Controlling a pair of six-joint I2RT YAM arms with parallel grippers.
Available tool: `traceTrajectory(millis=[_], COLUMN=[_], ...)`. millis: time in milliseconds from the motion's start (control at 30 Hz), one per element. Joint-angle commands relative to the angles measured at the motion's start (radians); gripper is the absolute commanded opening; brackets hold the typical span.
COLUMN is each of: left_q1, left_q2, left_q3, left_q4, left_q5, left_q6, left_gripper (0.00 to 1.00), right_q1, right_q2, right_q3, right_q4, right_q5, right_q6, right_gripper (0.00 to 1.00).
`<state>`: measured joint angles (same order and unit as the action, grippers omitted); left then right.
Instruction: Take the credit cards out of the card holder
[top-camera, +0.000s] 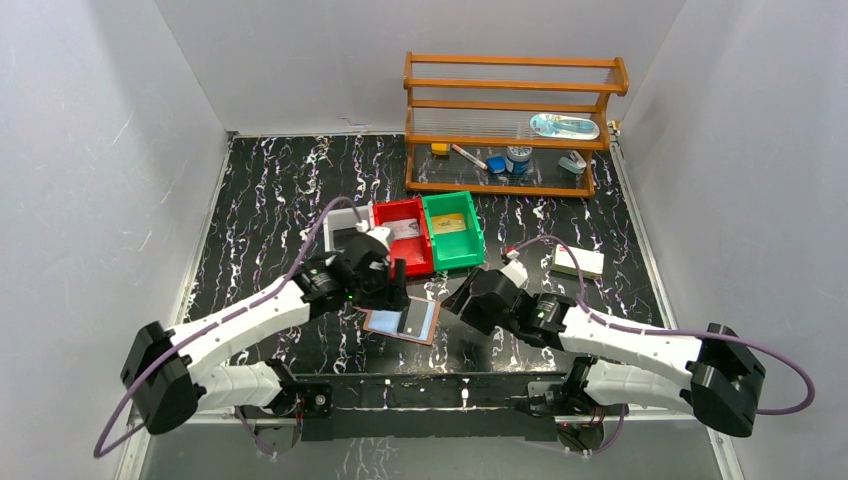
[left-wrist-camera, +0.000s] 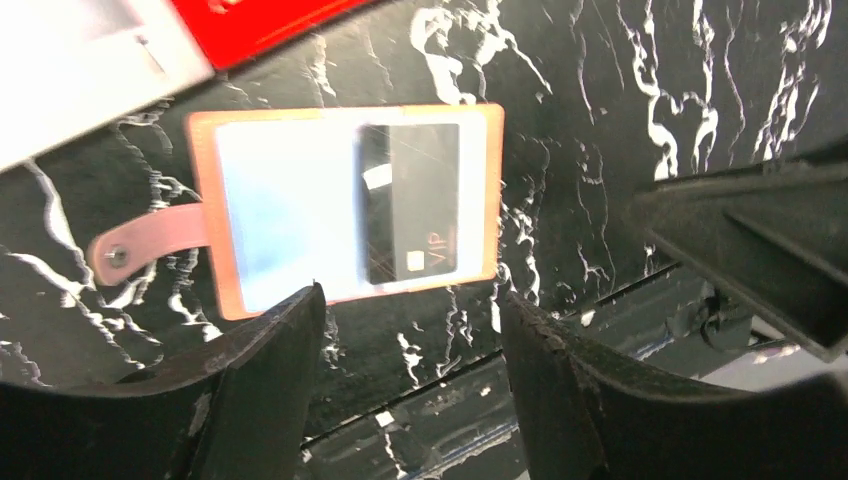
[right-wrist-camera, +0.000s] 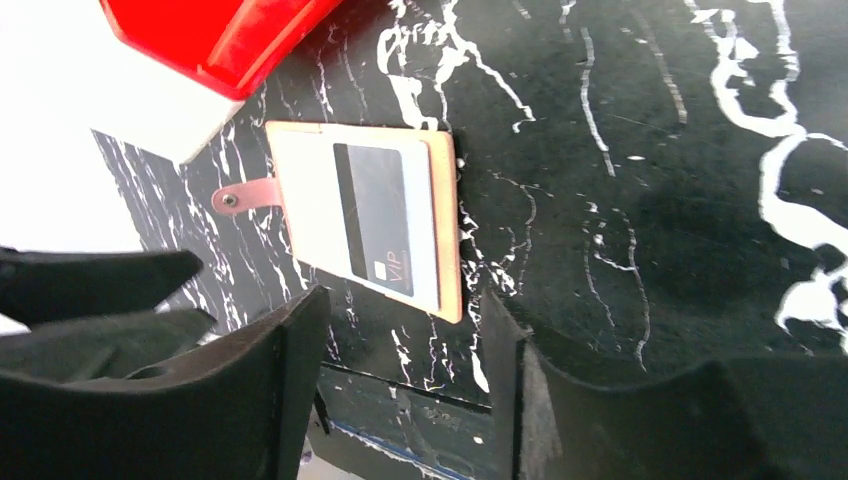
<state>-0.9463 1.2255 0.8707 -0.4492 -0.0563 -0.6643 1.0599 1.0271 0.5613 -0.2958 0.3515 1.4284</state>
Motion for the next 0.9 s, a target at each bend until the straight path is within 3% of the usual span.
traceTrajectory(millis=[0,133,467,733,867], left_q1=[0.165,0.241,0.274,0.276,0.277], left_q2=[-0.124,-0.124,-0.111,-0.094,-0.090], left_q3=[-0.103,-0.141,-0.177,-0.209,-0.210], left_q4=[0.016,0.053,0.161,0.220,0.228], left_q5=[0.157,0.272,0.393,0.425,0.425], left_q6=[0.028,0.030,0.005,-0.019,-0.013], left_gripper=[0.65,0.66,0.66,0.66,0.66], right_q1=[-0.005,-0.008,-0.029,-0.076,-0.082], right_q2=[0.074,0.207,0.427,0.506,0.513], right_q3=[0.049,0.132,0.243,0.164,0.134], right_q4=[0.147,0.176,0.188,0.300,0.275], right_q5=[-0.069,-0.153,-0.275,-0.368,-0.373], right_q6=[-0.105,-0.169,-0.212,-0.221,-0.193], right_gripper=[0.61,0.54,0.54,0.54,0.53])
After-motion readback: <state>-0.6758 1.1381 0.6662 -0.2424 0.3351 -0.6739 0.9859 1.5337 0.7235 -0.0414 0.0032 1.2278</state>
